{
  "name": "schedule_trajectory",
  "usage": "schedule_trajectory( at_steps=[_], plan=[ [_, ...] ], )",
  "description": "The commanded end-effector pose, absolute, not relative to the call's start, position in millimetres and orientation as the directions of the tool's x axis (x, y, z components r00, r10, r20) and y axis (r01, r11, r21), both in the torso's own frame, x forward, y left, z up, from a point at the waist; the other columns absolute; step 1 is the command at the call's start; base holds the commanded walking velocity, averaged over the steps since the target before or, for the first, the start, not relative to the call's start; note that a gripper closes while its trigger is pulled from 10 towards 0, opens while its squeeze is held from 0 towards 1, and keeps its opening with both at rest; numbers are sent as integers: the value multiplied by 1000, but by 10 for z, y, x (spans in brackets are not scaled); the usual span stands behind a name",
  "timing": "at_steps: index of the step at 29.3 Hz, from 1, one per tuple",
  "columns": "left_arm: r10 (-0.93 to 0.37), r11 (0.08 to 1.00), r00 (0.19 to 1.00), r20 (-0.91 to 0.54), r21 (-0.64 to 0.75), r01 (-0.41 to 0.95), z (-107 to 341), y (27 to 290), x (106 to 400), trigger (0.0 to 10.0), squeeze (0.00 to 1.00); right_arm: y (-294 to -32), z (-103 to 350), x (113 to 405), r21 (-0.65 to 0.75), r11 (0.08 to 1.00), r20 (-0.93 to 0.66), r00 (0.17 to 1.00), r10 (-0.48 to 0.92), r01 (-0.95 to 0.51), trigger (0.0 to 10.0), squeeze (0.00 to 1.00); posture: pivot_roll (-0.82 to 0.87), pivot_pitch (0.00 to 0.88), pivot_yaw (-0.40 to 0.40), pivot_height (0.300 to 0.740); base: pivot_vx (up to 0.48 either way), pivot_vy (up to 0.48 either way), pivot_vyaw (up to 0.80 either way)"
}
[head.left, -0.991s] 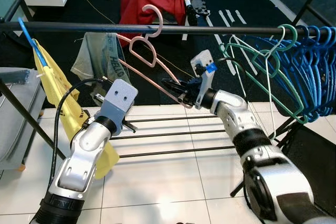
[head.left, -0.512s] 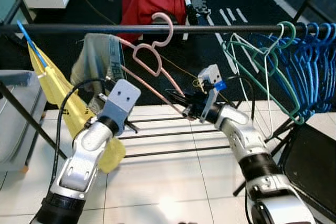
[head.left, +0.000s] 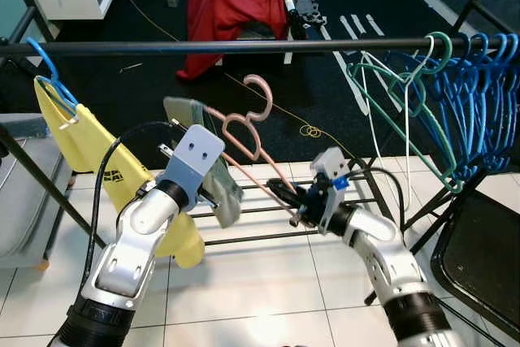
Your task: Hang hanger
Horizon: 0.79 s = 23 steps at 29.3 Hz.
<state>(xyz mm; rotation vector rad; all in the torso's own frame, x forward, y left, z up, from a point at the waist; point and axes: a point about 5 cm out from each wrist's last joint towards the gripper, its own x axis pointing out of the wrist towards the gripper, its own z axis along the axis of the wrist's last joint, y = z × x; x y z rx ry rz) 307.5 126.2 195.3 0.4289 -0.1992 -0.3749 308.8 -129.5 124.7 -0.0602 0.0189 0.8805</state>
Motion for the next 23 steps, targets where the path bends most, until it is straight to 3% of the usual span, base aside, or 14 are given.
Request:
schedule_trajectory(
  at_steps=[1,8,17,18,19,23],
  plan=[
    [-403,834,910,98,449,321,1925,1251,3062,10000,0,-1289,1280,3034,-65,635,-22,637,771,-770,0,0,-39,160,-8,740,0,0,0],
    [-366,852,920,142,450,270,2010,1416,3062,10000,0,-1302,1333,2692,-105,652,62,650,758,-751,0,0,-40,157,11,740,0,0,0],
    [-326,857,936,131,459,234,2137,1557,3129,10000,0,-1365,1422,2599,-130,667,94,660,745,-734,0,0,-44,154,24,740,0,0,0],
    [-330,856,936,125,458,241,2138,1538,3123,10000,282,-1373,1448,2591,-133,673,101,665,740,-728,0,0,-44,153,27,740,0,0,0],
    [-341,857,932,120,447,256,2123,1513,3107,10000,1000,-1376,1473,2589,-135,677,108,668,736,-724,0,0,-45,152,28,740,0,0,0],
    [-340,859,934,113,442,259,2079,1482,3076,10000,1000,-1376,1521,2581,-139,682,116,672,731,-718,0,0,-48,153,28,740,0,0,0]
  ],
)
